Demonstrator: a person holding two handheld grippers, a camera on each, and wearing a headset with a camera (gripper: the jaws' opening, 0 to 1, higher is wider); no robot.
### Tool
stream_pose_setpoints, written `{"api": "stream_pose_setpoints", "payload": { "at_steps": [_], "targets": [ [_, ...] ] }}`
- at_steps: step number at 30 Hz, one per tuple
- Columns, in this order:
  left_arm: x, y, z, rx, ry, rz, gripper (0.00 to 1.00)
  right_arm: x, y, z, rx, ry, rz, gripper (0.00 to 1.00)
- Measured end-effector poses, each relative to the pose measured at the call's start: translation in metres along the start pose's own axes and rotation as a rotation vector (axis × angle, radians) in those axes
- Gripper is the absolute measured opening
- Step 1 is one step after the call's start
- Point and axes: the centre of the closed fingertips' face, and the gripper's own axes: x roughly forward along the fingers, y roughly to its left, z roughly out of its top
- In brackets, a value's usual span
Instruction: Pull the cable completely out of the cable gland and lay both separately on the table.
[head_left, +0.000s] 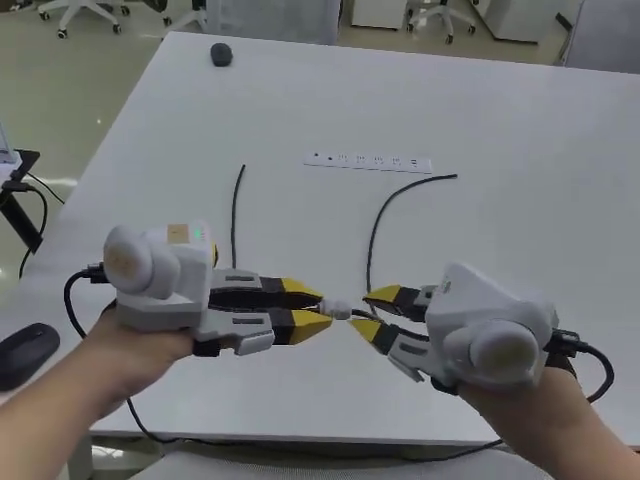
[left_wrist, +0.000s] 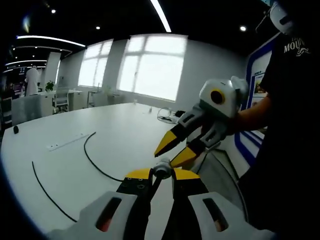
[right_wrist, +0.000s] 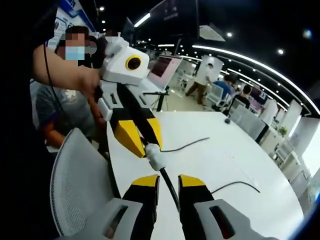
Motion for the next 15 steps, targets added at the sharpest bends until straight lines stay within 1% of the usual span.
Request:
{"api": "stream_pose_setpoints", "payload": {
  "at_steps": [3, 5, 7, 10, 12, 13, 15],
  "targets": [
    [0.002, 0.003, 0.002, 0.001, -0.005, 0.002, 0.15, 0.001, -0.002, 0.001, -0.026, 0.000, -0.008, 0.05],
    [0.003, 0.005, 0.003, 0.001, -0.006, 0.005, 0.16, 0.001, -0.007, 0.001, -0.036, 0.001, -0.033, 0.02],
    [0.003, 0.007, 0.005, -0.001, -0.016, 0.011, 0.15, 0.001, -0.011, 0.002, -0.001, -0.013, -0.038, 0.02],
    [0.005, 0.008, 0.004, -0.005, -0.016, 0.013, 0.16, 0.001, -0.012, 0.001, 0.038, -0.016, -0.043, 0.02],
    [0.006, 0.009, 0.004, -0.002, -0.014, 0.017, 0.15, 0.003, -0.012, -0.002, 0.005, -0.010, -0.046, 0.01],
    [0.008, 0.010, 0.002, 0.002, -0.008, 0.019, 0.15, 0.004, -0.013, -0.004, -0.004, 0.000, -0.057, 0.01],
    [0.009, 0.012, 0.001, 0.002, -0.004, 0.020, 0.15, 0.006, -0.013, -0.006, -0.008, 0.006, -0.055, 0.00]
  ]
}}
